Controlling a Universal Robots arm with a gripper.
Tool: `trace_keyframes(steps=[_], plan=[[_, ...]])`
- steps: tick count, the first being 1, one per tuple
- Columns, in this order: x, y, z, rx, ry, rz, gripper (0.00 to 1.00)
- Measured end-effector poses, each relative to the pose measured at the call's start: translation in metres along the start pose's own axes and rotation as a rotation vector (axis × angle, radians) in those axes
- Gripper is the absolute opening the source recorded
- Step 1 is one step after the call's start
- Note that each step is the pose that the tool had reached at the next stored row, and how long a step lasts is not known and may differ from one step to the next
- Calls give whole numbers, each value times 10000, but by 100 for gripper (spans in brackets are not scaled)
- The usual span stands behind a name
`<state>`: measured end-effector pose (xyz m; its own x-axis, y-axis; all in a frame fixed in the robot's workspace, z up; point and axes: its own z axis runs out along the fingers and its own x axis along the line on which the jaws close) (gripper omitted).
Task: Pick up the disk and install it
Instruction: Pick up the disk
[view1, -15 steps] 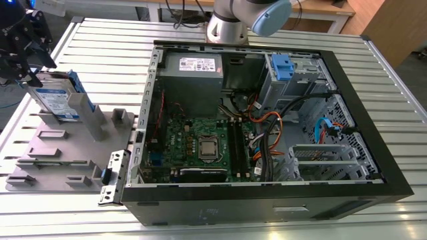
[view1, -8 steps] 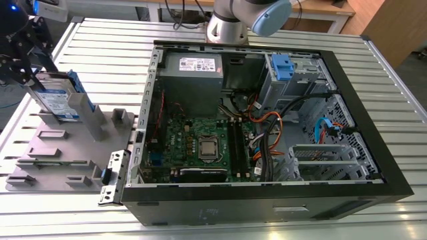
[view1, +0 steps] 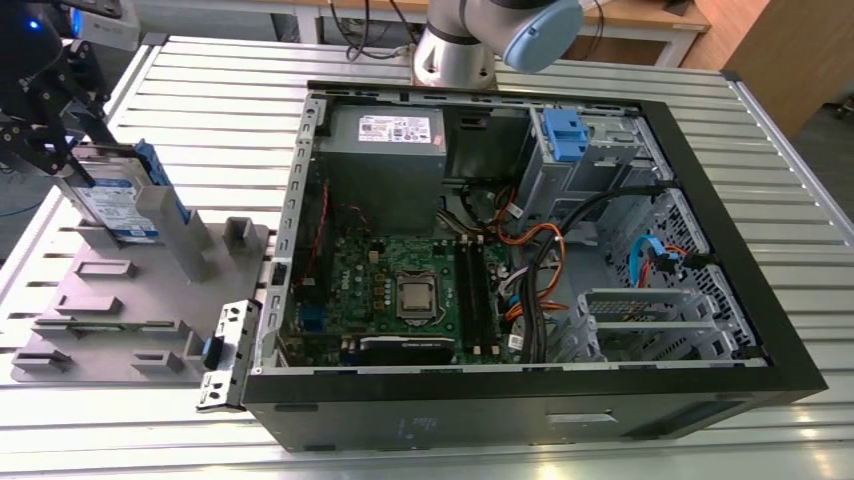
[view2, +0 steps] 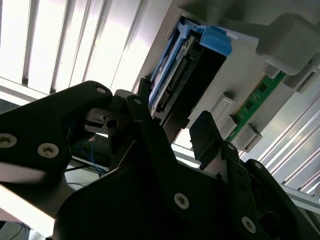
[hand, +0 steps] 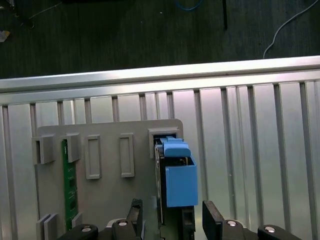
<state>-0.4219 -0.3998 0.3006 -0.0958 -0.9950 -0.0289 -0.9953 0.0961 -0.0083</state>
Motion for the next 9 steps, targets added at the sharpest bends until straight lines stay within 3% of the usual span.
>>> trace_keyframes(steps=[9], plan=[[-39, -1, 6, 3, -2, -1, 59]])
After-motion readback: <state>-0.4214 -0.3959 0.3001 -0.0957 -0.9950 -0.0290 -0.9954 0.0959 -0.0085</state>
